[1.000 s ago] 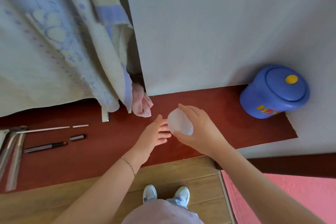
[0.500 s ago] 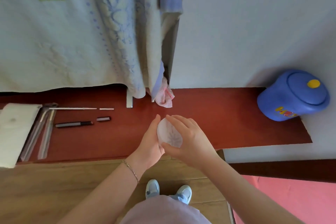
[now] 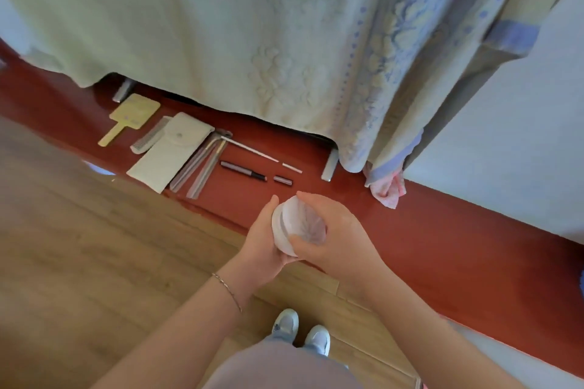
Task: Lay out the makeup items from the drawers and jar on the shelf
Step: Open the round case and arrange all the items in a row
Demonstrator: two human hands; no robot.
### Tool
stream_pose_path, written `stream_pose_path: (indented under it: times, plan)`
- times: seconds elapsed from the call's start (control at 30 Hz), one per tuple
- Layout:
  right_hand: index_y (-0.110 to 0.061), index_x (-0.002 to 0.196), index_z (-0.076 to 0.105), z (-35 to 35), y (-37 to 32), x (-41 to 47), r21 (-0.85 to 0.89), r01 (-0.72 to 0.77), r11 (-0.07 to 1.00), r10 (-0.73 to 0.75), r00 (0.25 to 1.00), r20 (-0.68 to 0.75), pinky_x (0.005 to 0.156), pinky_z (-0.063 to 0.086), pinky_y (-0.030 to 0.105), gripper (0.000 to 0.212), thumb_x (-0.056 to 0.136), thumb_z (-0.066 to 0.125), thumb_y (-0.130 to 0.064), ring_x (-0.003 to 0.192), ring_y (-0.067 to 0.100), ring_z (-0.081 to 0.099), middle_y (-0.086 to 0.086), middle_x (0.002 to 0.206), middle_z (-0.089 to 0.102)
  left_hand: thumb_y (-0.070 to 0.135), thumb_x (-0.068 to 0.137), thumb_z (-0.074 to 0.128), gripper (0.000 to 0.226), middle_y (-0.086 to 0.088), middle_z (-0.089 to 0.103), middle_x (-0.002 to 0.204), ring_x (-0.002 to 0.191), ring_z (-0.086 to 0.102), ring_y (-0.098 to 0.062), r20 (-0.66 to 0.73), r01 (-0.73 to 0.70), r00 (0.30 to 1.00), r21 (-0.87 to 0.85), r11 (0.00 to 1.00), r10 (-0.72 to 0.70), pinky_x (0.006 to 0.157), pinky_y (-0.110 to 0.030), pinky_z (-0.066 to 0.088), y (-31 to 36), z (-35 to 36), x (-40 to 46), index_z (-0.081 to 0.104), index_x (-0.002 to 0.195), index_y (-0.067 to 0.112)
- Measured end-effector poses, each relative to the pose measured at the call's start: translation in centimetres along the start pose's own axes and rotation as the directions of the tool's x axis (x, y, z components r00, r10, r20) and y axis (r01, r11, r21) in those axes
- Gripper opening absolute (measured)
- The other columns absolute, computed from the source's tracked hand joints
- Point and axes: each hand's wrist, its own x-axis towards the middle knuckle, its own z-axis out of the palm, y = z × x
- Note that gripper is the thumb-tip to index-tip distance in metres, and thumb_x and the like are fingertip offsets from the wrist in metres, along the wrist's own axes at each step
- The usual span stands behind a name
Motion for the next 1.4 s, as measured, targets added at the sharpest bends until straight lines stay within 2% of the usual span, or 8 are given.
stream_pose_path:
  times: [0.3,0.6,0.67,0.77,0.9,0.97,1.17,1.4]
  plan:
    - [-0.049,0.129,0.036,0.8,-0.2,3.0,0.379,-0.098,0.920,0.012,0.974,0.225,0.095,0.046,0.021,0.064,0.076,0.066,-0.029,0.118,0.002,0.049,-0.019,0.128,0.049,0.054,0.092,0.034,0.056,-0.017,0.066,0.111,0.091,0.066,-0.031,-0.078,-0.107,0.991,-0.002,0.994,0.107,0.061,-0.038,0.056,2.4,-3.8,-0.9,0.062,0.114,0.011]
    - [-0.050,0.117,0.048,4.2,0.8,6.0,0.568,-0.397,0.721,0.269,0.916,0.299,0.098,0.046,0.047,0.060,0.071,0.064,-0.014,0.114,0.020,0.053,-0.013,0.120,0.054,0.048,0.093,0.042,0.040,-0.008,0.065,0.114,0.104,0.061,-0.026,-0.134,-0.026,0.990,0.197,0.980,0.053,0.081,-0.042,0.054,7.3,-7.6,2.7,0.066,0.109,0.020]
    - [-0.048,0.116,0.048,5.5,0.6,6.5,0.568,-0.431,0.701,0.345,0.902,0.259,0.100,0.045,0.046,0.060,0.076,0.063,-0.005,0.111,0.018,0.055,-0.012,0.118,0.055,0.041,0.095,0.042,0.029,-0.003,0.062,0.117,0.101,0.058,-0.016,-0.141,-0.152,0.954,0.534,0.832,0.265,0.082,-0.030,0.052,8.6,-8.4,3.5,0.062,0.107,0.024]
    - [-0.044,0.118,0.048,7.0,0.2,7.1,0.566,-0.438,0.699,0.420,0.891,0.171,0.103,0.042,0.046,0.061,0.078,0.063,0.000,0.109,0.014,0.058,-0.011,0.119,0.057,0.038,0.088,0.057,0.044,0.011,0.048,0.122,0.113,0.046,-0.006,0.220,-0.355,0.898,0.873,0.335,0.380,0.093,-0.021,0.042,10.7,-10.0,4.3,0.042,0.129,0.029]
    - [-0.037,0.121,0.046,8.6,-0.6,7.7,0.572,-0.448,0.687,0.496,0.865,0.081,0.097,0.046,0.036,0.060,0.080,0.062,0.003,0.103,0.009,0.060,-0.008,0.120,0.056,0.047,0.073,0.071,0.091,0.010,0.028,0.143,0.126,0.029,-0.004,0.517,-0.472,0.840,0.846,-0.249,0.165,0.104,-0.020,0.026,12.1,-11.8,5.8,0.017,0.144,0.028]
    - [-0.034,0.124,0.044,9.1,-0.8,7.9,0.579,-0.446,0.682,0.509,0.859,0.061,0.086,0.050,0.026,0.061,0.080,0.060,0.006,0.101,0.004,0.061,-0.006,0.122,0.055,0.049,0.074,0.069,0.095,0.007,0.024,0.148,0.132,0.028,-0.009,0.588,-0.481,0.794,0.763,-0.431,0.154,0.106,-0.022,0.025,12.5,-12.3,6.9,0.012,0.146,0.025]
    - [-0.028,0.126,0.041,9.8,-1.0,7.9,0.575,-0.470,0.669,0.534,0.843,0.068,0.068,0.049,0.012,0.063,0.079,0.054,0.012,0.102,0.004,0.059,-0.004,0.121,0.053,0.055,0.065,0.074,0.089,0.003,0.042,0.135,0.121,0.041,-0.012,0.678,-0.515,0.706,0.691,-0.508,0.206,0.099,-0.023,0.034,11.9,-13.3,8.5,0.033,0.137,0.021]
    - [-0.038,0.120,0.042,10.0,-0.3,7.6,0.572,-0.493,0.656,0.567,0.821,0.058,0.084,0.049,0.028,0.068,0.062,0.059,-0.006,0.112,0.020,0.052,-0.003,0.122,0.049,0.053,0.053,0.081,0.087,-0.002,0.055,0.118,0.108,0.053,-0.019,0.700,-0.501,0.656,0.684,-0.531,0.282,0.088,-0.027,0.041,10.6,-14.1,8.9,0.042,0.124,0.020]
